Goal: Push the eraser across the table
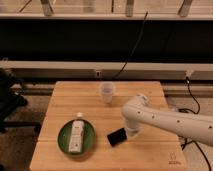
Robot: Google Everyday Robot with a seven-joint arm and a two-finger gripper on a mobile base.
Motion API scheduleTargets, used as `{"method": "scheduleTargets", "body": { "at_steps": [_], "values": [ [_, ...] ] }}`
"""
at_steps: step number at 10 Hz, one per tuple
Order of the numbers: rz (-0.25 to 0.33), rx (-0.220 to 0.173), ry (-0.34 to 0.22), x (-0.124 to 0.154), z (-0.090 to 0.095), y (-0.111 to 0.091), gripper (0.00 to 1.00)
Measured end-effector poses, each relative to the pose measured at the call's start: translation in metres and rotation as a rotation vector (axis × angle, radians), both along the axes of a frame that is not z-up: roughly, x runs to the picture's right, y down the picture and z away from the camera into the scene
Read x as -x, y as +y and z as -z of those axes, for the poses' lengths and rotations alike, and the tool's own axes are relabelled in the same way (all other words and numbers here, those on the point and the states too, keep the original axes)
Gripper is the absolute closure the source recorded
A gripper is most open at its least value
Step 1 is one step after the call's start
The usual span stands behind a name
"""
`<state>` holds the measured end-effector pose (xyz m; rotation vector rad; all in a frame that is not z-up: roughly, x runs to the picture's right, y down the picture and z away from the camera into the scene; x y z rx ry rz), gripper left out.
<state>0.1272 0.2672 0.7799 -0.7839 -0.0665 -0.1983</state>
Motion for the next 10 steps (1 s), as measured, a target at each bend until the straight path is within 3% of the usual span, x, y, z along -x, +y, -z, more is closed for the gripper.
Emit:
{"method": "scheduleTargets", "body": {
  "at_steps": [10],
  "values": [
    [0.098,-0.010,-0.048,0.062,-0.010,-0.005,1.00]
  ]
}}
